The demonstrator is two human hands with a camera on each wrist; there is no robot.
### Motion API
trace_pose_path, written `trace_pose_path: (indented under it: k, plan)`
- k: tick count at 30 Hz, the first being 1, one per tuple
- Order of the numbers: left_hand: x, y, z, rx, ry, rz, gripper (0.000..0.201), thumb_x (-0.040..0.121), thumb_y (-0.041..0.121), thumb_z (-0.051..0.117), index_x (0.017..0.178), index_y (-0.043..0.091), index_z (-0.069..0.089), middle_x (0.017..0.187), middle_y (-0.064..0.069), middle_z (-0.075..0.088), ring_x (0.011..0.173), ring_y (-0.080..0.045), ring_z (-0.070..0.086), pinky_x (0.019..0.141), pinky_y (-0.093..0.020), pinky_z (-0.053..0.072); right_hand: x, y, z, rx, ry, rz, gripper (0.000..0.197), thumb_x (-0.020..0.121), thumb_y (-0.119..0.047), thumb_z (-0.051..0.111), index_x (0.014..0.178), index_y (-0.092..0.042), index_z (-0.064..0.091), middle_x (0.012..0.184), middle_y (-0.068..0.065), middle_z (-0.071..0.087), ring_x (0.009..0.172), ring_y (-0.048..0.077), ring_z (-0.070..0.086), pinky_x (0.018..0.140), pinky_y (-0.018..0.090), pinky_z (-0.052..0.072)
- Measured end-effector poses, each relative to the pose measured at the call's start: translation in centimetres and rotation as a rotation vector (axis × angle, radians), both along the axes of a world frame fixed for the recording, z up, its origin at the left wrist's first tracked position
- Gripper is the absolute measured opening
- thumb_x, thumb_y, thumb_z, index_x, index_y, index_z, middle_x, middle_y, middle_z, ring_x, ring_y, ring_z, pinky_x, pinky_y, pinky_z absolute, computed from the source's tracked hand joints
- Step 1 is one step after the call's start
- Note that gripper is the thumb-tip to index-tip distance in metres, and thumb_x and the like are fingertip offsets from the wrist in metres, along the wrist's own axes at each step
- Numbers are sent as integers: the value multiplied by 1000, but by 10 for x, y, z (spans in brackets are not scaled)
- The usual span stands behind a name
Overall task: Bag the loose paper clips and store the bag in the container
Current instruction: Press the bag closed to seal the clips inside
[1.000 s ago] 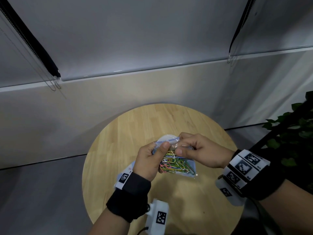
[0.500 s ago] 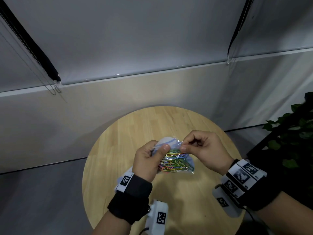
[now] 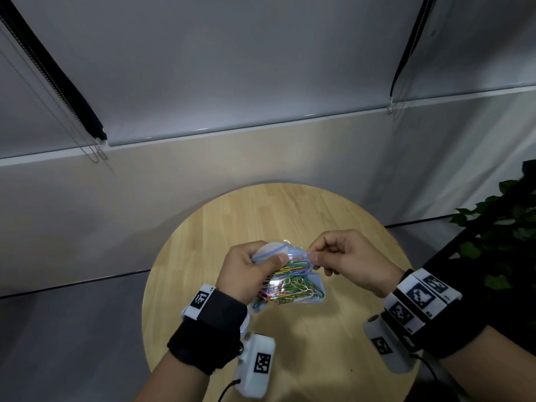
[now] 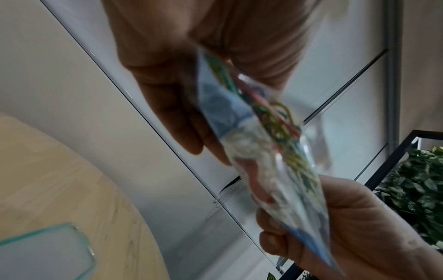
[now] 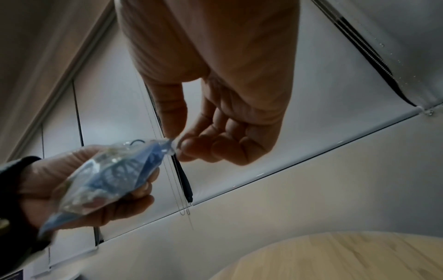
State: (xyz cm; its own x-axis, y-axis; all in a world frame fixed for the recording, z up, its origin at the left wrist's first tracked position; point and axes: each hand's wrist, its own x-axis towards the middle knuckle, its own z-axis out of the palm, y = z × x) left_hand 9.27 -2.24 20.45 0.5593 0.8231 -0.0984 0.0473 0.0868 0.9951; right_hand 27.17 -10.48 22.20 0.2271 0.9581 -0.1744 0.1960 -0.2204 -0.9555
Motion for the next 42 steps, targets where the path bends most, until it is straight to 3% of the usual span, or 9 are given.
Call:
trace_pose_path:
  k: [5,10,13,19,26,32,35,38,42]
  plan:
    - [1,-3,5,-20,33,-5,6,79,2,68,83,2,73,73,-15,71,61,-19,66,55,-25,51,-2,-1,-2,46,-68,-22,12,80,2,64,69,0,66,65,7,64,54,4,52,54,15,41]
    - [-2,0,11,80,88,-43,5,80,5,69,81,6,74,71,-12,71,61,-18,65,55,-24,49,-7,-6,-3,114,-98,-12,12,82,-4,67,70,-3,66,63,0,63,54,8,50,54,19,42]
    - [0,-4,11,148,119,-62,5,81,7,68,83,9,73,72,-11,72,64,-19,67,57,-28,52,-9,-4,-2,125,-113,8,12,83,-7,66,71,-6,66,70,15,68,61,20,58,60,32,48]
    - [0,-3,9,184,184,-73,12,74,23,72,76,11,72,71,-14,70,61,-18,65,56,-33,50,-14,-8,-9,133,-421,42,13,89,-12,56,76,-15,58,74,5,63,67,19,56,65,37,47]
    - [0,-1,8,313,330,-169,9,80,15,68,71,15,69,65,-3,68,58,-10,60,58,-30,48,-17,-9,-12,151,-396,17,18,86,-10,62,72,-22,60,70,-5,63,66,9,55,64,27,45]
    - [2,-6,7,394,373,-199,10,75,31,60,75,23,67,70,1,69,67,-14,66,66,-39,56,-19,-8,-8,129,-435,86,16,83,-17,65,70,-26,62,68,-12,60,62,3,51,62,23,44]
    - [4,-9,6,419,392,-175,9,77,29,61,75,23,66,69,2,69,68,-12,66,67,-39,55,-23,-5,-11,133,-584,116,14,86,-17,58,73,-22,56,73,-9,56,70,12,54,67,34,46]
    - [5,-8,6,424,413,-196,9,83,22,65,74,21,67,70,1,69,68,-11,64,68,-37,53,-27,-7,-18,171,-718,119,16,85,-17,49,74,-26,42,78,-8,49,73,17,47,67,33,38]
    - [5,-8,3,478,454,-227,11,79,32,61,76,23,65,71,3,68,68,-10,64,65,-37,53,-29,-13,-26,176,-651,77,17,83,-18,48,72,-29,41,72,-14,45,71,15,47,67,35,41]
